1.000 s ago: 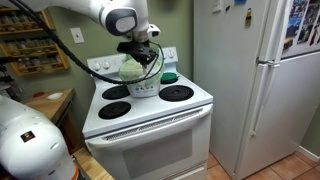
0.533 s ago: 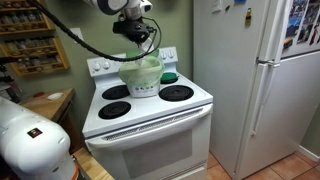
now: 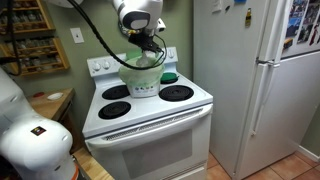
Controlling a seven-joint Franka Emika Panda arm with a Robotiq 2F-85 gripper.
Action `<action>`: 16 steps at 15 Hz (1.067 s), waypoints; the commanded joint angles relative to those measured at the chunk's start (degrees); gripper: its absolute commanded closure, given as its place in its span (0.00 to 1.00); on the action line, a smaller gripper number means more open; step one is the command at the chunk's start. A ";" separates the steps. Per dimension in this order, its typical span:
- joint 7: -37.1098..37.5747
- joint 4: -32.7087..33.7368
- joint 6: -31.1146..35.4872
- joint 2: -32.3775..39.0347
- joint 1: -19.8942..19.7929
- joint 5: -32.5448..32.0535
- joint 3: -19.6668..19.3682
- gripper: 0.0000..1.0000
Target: Open the lid on the bin
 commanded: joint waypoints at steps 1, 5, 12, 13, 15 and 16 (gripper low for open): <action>5.23 5.44 -5.05 7.90 -4.13 3.53 3.53 0.98; 14.37 8.37 -7.67 12.02 -6.80 0.38 7.23 0.71; 25.76 4.59 -4.00 4.83 -7.49 -12.40 11.58 0.25; 27.29 4.15 -3.36 3.85 -7.46 -14.17 11.92 0.18; 28.86 3.54 -2.84 1.75 -7.26 -16.53 12.43 0.02; 28.92 2.84 -2.54 0.36 -7.04 -17.50 12.71 0.00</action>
